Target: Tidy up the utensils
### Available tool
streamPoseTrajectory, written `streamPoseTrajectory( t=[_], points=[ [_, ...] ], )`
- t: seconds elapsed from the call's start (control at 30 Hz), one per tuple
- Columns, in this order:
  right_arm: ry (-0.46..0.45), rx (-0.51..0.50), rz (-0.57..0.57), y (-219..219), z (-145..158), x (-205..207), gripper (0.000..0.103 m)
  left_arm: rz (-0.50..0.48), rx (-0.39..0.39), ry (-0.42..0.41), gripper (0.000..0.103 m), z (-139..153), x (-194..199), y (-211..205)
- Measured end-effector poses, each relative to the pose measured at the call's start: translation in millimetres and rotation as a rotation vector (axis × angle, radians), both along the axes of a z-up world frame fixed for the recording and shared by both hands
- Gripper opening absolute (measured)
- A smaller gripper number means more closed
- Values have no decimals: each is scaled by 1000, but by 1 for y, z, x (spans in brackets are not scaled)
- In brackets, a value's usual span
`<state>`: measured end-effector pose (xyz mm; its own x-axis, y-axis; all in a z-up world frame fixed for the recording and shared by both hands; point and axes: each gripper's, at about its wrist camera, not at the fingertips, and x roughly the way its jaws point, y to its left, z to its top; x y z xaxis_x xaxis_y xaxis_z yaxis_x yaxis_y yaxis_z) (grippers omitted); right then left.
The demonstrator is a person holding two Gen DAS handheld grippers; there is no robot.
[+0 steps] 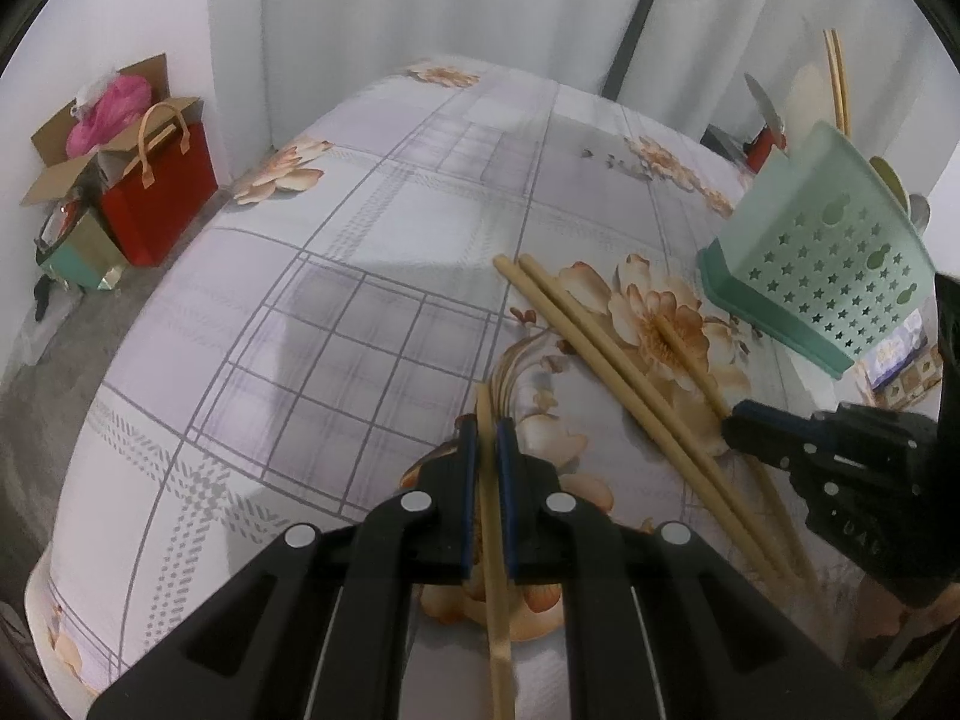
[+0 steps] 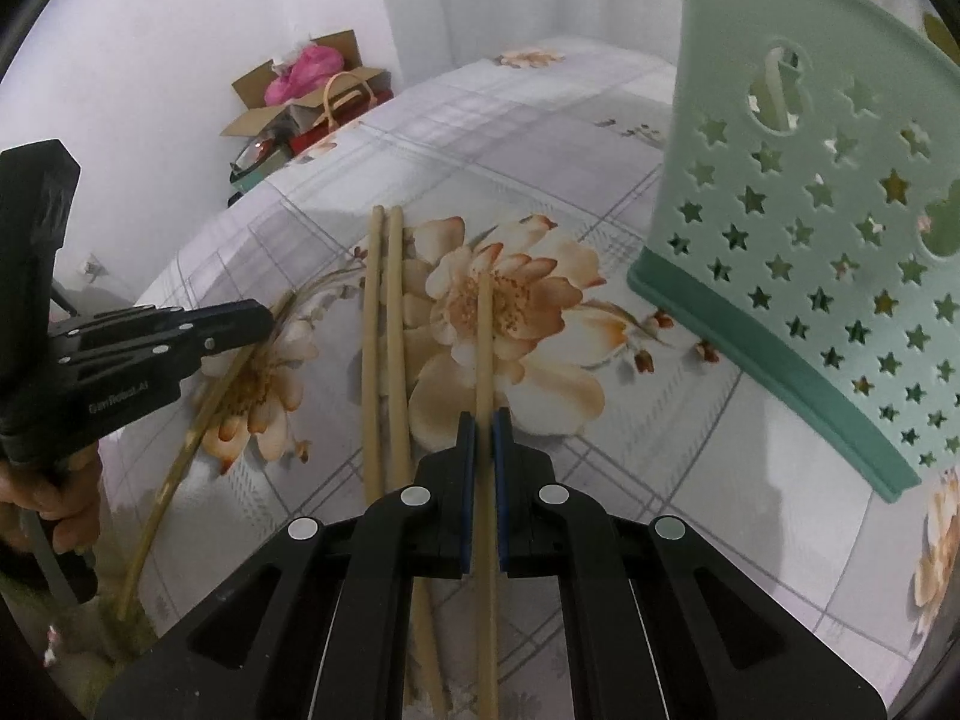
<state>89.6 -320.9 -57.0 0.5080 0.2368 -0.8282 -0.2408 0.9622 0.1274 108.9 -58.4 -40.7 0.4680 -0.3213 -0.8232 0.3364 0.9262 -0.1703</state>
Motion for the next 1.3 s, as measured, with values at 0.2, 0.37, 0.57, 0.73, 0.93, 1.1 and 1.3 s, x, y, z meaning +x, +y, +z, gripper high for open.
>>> streamPoseTrajectory(
  t=[0.2, 0.37, 0.57, 0.73, 0.93, 1.1, 1.3],
  points=[
    [-12, 34, -6, -2, -2, 4, 4, -12, 46, -26, 5, 1, 2, -6],
    [-28, 80, -35, -16, 3, -2, 4, 1, -56, -13, 5, 14, 5, 2],
    [-94, 151, -50, -37, 22, -24, 4, 6, -256, -159, 5, 72, -10, 21],
    [-112, 185, -71, -50, 27, -38, 4, -20, -421, -271, 4, 121, -20, 33],
    [-129, 204, -94, -60, 29, -47, 4, -66, -536, -369, 4, 165, -22, 24],
    [-147, 213, -107, -71, 34, -49, 4, -103, -634, -419, 4, 199, -8, 8],
    [-157, 219, -110, -77, 38, -53, 4, -116, -735, -491, 4, 238, 14, -11]
  ],
)
